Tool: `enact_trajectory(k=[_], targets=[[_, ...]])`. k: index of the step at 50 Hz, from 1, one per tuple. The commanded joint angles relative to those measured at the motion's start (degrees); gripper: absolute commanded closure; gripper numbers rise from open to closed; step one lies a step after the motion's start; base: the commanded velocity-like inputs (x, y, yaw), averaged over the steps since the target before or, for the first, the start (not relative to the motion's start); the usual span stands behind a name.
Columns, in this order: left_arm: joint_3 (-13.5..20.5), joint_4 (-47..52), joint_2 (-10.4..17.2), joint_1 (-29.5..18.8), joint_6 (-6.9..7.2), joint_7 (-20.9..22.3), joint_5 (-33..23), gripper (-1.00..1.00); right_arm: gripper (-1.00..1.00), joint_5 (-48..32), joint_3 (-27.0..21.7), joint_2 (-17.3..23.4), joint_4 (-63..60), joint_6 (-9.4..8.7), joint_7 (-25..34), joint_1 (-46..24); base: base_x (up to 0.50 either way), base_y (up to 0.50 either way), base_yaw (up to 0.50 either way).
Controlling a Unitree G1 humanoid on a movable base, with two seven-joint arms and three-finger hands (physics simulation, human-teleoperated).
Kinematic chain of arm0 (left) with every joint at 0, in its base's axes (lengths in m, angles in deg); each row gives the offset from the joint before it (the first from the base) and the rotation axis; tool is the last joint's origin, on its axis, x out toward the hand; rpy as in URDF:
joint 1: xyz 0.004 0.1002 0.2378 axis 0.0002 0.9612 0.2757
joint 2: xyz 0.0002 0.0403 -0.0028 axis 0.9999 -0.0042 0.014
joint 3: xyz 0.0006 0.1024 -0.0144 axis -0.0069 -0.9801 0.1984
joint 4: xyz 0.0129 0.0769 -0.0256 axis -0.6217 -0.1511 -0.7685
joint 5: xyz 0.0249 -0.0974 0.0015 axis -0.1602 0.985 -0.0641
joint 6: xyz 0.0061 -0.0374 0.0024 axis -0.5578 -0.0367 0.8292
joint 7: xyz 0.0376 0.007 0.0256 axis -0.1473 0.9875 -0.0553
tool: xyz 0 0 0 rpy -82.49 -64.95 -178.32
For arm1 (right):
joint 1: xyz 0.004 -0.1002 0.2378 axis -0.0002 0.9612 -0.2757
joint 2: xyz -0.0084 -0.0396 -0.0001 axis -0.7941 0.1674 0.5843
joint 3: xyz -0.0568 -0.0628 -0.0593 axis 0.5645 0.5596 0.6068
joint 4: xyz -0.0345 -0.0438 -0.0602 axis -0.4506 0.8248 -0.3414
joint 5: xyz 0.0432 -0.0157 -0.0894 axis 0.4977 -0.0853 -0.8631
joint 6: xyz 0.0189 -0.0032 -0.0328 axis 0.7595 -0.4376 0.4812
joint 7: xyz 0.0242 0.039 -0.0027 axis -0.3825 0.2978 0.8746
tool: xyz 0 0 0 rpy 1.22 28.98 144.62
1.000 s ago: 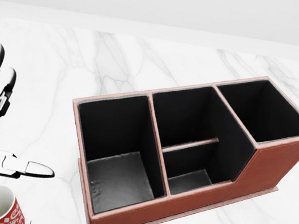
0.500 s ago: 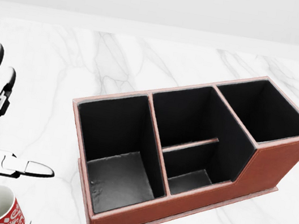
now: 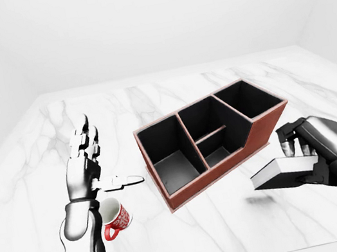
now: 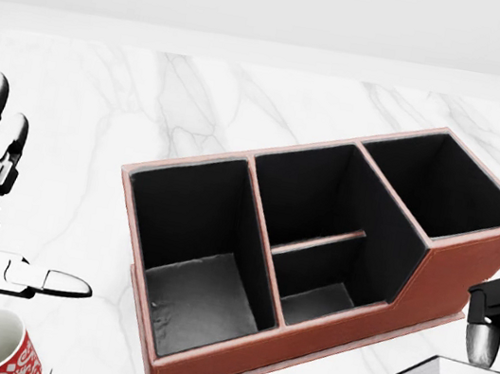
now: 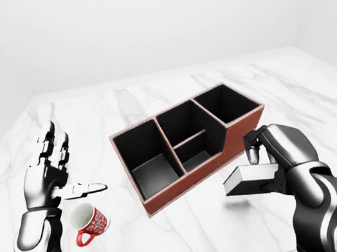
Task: Pick up the book and place it in the back compartment of the caddy.
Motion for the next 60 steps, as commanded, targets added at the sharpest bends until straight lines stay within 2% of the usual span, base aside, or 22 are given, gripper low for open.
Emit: enact_trajectory(k=[1,14,36,49,60], targets=[[0.0,0.0,0.1,-0.1,0.00,0.0,0.1,-0.98,1.00,-3.0,3.6,1.3,-1.8,0.01,2.4,-4.4,0.00,0.00,0.00],[0.3,0.0,0.2,-0.3,0.00,-0.1,0.3,-0.98,1.00,-5.3,7.3,3.2,-1.3,0.01,3.3,-10.4,0.00,0.00,0.00],[0.6,0.3,0.4,-0.4,0.00,-0.2,0.6,-0.98,1.00,-6.9,11.1,4.2,-0.2,0.01,3.3,-17.2,0.00,0.00,0.00],[0.5,-0.3,0.4,-0.6,0.00,-0.2,0.5,-0.98,1.00,-8.1,14.0,2.9,1.2,0.01,3.3,-19.6,0.00,0.00,0.00],[0.3,0.1,0.3,-0.3,0.00,-0.2,0.4,-0.98,1.00,-7.8,14.6,2.7,2.9,0.01,3.3,-20.8,0.00,0.00,0.00]])
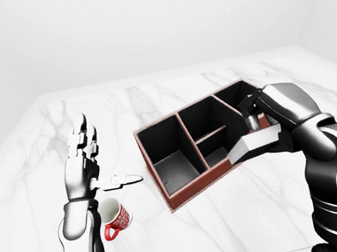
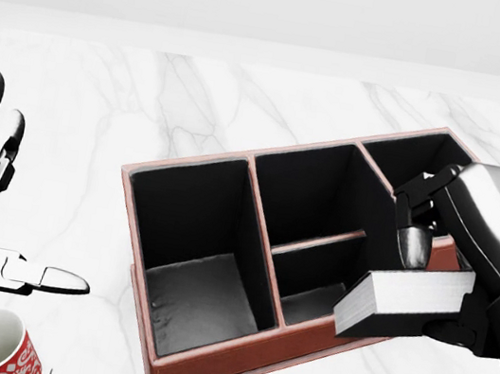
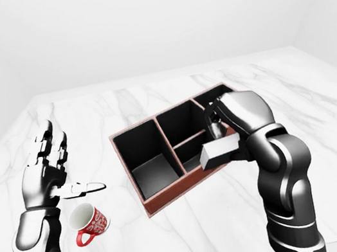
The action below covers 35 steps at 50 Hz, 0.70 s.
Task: Pick up the book and place it in the back compartment of the caddy.
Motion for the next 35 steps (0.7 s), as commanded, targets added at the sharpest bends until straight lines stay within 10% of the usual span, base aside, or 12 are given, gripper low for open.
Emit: enact_trajectory(k=[1,35], targets=[[-0.1,0.3,0.0,0.1,0.00,0.0,-0.1,-0.98,1.00,-1.4,1.0,-0.4,1.3,0.00,0.0,-2.1,0.00,0.00,0.00],[0.0,-0.1,0.0,0.0,0.00,0.1,0.1,-0.98,1.00,-2.9,5.3,-2.5,7.1,0.00,0.0,-7.6,0.00,0.00,0.00]])
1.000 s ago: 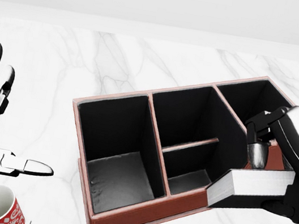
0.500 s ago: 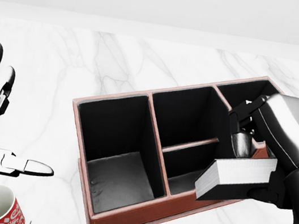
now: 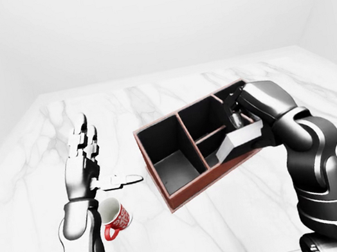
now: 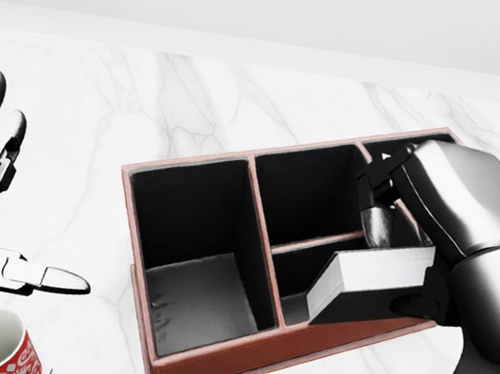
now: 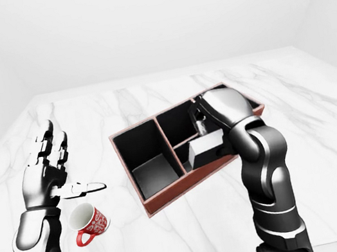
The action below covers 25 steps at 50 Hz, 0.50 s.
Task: Pick up the book and place it in the back compartment of the caddy.
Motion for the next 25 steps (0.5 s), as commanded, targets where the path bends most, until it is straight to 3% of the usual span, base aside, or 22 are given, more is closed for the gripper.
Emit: enact_trajectory(k=[1,25], targets=[[0.0,-0.4,0.0,-0.1,0.00,0.0,0.0,-0.98,1.00,-1.6,0.7,-0.5,1.9,0.00,0.0,-2.4,0.00,0.00,0.00],[0.3,0.0,0.2,-0.3,0.00,-0.1,0.3,-0.98,1.00,-1.6,1.6,0.3,8.3,0.00,-2.7,-7.0,0.00,0.00,0.00]])
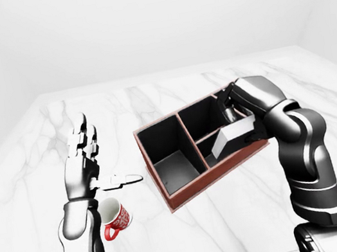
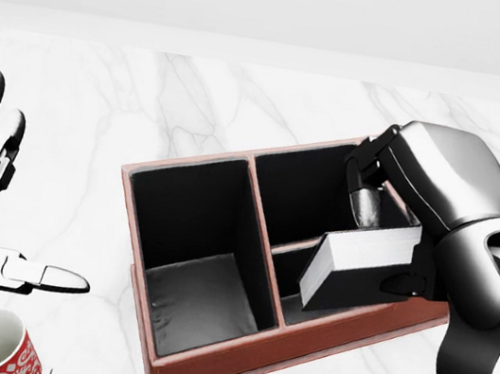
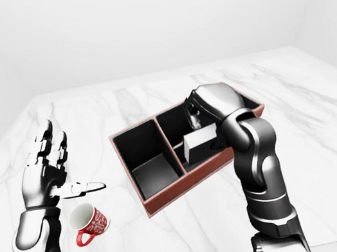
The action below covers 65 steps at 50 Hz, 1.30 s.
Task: Pick up the book and place it in the back compartment of the caddy.
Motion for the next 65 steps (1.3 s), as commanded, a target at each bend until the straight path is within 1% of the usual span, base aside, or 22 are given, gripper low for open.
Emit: enact_trajectory(k=[1,12,23,33,51,65], targets=[[0.2,0.2,0.1,-0.2,0.00,-0.1,0.2,-0.98,1.00,-1.3,0.1,0.5,3.1,0.00,-1.9,-2.7,0.00,0.00,0.00],[0.1,0.2,0.1,-0.1,0.00,0.0,0.2,-0.98,1.00,-1.3,0.7,0.0,5.3,0.00,-3.4,-3.5,0.00,0.00,0.00],[-0.1,-0.2,0.0,0.1,0.00,0.0,0.0,-0.98,1.00,0.1,0.9,-0.2,9.9,0.00,-7.4,-4.7,0.00,0.00,0.00],[0.0,0.4,0.0,0.0,0.00,0.0,0.0,-0.98,1.00,0.5,1.3,-0.2,11.1,0.00,-8.1,-5.7,0.00,0.00,0.00],[0.1,0.3,0.1,-0.1,0.00,0.1,0.1,-0.98,1.00,1.4,1.9,-0.5,15.7,0.00,-12.0,-6.8,0.00,0.00,0.00],[0.3,0.3,0.2,-0.2,0.00,0.1,0.3,-0.98,1.00,0.9,2.3,-0.4,17.9,0.00,-13.6,-7.5,0.00,0.00,0.00]])
